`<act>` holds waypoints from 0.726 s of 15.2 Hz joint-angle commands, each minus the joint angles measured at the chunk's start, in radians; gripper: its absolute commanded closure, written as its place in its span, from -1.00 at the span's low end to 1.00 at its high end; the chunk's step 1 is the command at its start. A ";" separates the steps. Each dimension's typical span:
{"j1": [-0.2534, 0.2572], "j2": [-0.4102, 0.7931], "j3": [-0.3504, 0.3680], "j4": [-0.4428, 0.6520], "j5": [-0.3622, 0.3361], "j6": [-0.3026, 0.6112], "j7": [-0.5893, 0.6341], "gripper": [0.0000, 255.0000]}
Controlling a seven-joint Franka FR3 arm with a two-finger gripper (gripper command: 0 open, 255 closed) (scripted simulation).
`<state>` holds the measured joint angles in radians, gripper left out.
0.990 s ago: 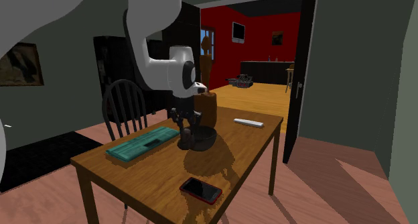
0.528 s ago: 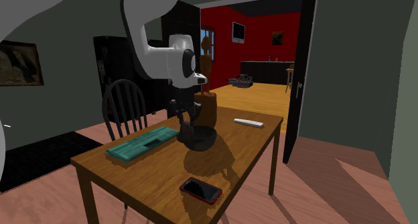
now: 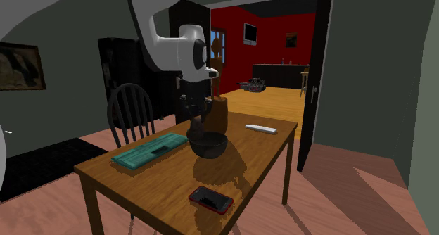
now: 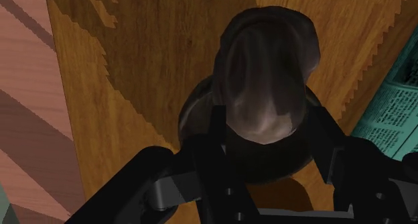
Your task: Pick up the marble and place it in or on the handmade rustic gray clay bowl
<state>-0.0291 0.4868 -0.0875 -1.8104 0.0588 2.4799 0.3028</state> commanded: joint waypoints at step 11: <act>-0.073 0.471 0.010 0.849 0.017 -0.378 -0.027 1.00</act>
<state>-0.1000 0.9323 -0.0783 -0.9977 0.0756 2.1123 0.2751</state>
